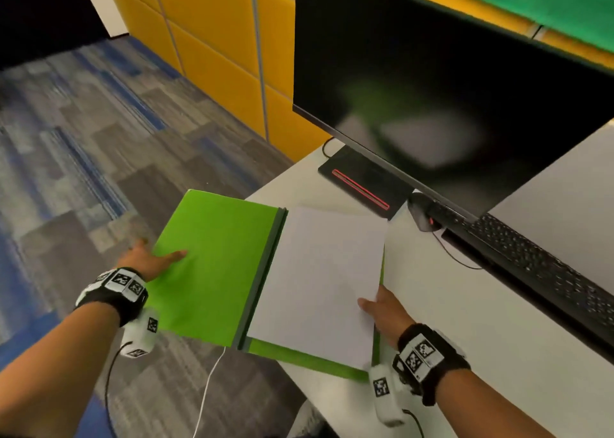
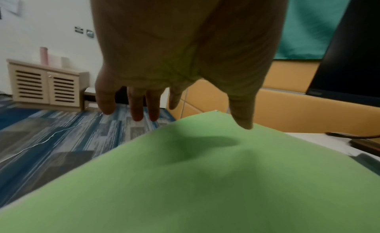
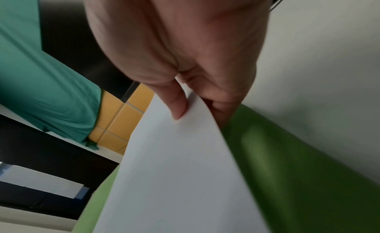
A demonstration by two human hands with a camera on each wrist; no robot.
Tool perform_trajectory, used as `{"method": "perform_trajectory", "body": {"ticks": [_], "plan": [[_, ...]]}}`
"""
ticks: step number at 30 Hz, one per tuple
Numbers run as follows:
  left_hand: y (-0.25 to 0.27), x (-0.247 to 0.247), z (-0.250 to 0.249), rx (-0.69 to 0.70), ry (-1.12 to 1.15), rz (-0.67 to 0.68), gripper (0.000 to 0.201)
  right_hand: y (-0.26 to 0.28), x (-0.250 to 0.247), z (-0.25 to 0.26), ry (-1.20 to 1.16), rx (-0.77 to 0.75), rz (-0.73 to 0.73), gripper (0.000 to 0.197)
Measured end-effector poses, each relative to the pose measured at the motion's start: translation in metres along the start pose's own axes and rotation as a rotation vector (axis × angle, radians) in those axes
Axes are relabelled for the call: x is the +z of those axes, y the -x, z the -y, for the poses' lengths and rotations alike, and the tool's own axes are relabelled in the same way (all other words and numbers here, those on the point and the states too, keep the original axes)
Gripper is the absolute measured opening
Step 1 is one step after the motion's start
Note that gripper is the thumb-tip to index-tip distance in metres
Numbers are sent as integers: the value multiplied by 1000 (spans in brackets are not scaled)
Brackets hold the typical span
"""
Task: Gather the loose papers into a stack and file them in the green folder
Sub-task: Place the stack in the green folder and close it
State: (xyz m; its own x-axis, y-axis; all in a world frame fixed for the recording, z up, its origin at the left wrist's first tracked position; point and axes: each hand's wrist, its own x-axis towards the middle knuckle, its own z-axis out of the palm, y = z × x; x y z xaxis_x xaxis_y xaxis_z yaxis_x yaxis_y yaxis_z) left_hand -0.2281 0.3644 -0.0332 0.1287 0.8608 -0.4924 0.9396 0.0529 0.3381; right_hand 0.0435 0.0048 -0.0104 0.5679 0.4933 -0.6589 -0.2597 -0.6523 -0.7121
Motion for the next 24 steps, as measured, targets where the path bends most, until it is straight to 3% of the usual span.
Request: {"method": "perform_trajectory", "body": {"ticks": [7, 12, 16, 21, 24], "plan": [[-2, 14, -5, 19, 139, 73, 105, -15, 12, 3, 90, 66, -41, 46], [0, 10, -8, 21, 133, 84, 107, -16, 17, 6, 139, 73, -68, 45], [9, 2, -16, 36, 66, 53, 102, -21, 19, 9, 184, 95, -36, 57], [21, -34, -18, 132, 99, -97, 55, -26, 15, 8, 178, 114, -13, 59], [34, -62, -19, 257, 179, -106, 25, -25, 12, 6, 200, 144, 7, 56]]}}
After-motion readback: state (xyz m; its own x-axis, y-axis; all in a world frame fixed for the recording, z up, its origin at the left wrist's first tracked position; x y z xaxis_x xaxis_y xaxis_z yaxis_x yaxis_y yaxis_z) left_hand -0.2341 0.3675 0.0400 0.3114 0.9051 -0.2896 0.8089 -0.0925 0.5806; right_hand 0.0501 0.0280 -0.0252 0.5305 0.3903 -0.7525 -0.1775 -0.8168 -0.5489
